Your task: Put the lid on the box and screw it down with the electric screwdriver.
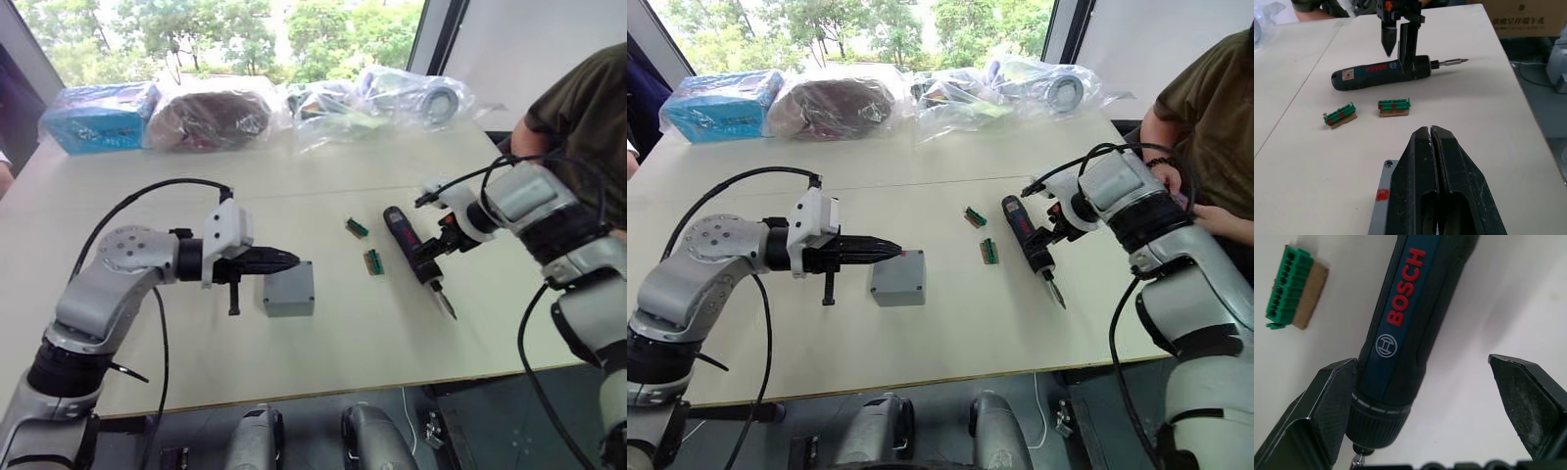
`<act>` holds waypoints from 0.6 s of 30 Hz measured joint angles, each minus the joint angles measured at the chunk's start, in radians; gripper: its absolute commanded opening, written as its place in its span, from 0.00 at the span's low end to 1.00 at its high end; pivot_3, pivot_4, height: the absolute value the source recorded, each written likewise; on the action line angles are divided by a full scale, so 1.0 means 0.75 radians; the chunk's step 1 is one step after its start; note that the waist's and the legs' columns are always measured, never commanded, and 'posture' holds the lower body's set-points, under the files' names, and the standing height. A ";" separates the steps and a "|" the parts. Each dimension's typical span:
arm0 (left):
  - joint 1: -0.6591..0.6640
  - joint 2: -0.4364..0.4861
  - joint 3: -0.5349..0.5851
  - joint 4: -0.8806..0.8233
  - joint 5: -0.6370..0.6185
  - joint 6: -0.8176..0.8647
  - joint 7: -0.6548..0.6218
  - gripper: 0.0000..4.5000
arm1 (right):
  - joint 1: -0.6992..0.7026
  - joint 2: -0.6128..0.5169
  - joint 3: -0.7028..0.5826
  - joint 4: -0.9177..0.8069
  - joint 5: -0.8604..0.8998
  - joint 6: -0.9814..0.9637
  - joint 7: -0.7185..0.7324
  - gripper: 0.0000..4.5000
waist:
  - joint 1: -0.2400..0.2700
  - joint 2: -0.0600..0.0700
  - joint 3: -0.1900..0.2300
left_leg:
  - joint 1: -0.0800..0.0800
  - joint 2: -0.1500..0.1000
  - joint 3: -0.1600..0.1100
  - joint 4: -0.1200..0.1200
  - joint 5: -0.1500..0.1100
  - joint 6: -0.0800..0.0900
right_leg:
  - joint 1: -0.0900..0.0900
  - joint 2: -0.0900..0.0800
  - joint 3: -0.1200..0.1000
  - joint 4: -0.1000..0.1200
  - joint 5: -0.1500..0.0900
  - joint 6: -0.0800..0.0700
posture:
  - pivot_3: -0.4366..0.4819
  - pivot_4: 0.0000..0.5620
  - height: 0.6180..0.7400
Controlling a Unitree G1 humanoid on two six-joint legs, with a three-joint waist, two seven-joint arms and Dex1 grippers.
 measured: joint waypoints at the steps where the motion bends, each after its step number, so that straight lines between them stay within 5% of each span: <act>1: 0.003 -0.005 -0.001 0.000 0.003 0.000 0.009 0.00 | -0.004 0.018 0.006 0.033 -0.012 -0.016 0.015 0.99 | 0.000 0.000 0.000 | 0.000 0.000 0.000 0.000 0.000 0.000 | 0.000 0.000 0.000 0.000 0.000 0.000 | 0.48 0.27 1.00; 9: 0.075 -0.012 -0.005 -0.017 0.057 -0.037 0.055 0.00 | -0.016 0.098 0.048 0.149 -0.154 -0.115 0.104 0.99 | 0.000 -0.001 -0.001 | 0.002 0.000 0.000 0.000 0.000 0.000 | 0.003 0.000 -0.001 0.000 0.000 0.000 | 0.48 0.27 1.00; 15: 0.076 -0.023 -0.005 -0.026 0.062 -0.049 0.080 0.00 | -0.029 0.163 0.024 0.199 -0.243 -0.075 0.066 0.56 | -0.003 -0.002 -0.001 | 0.006 0.000 0.000 0.000 0.000 0.000 | 0.006 0.000 -0.001 0.000 0.000 0.000 | 0.48 0.27 1.00; 18: 0.075 -0.023 -0.005 -0.023 0.068 -0.053 0.078 0.00 | -0.029 0.174 -0.010 0.203 -0.254 -0.040 0.049 0.44 | -0.003 -0.002 -0.001 | 0.006 0.000 0.000 0.000 0.000 0.000 | 0.006 0.000 -0.001 0.000 0.000 0.000 | 0.48 0.27 1.00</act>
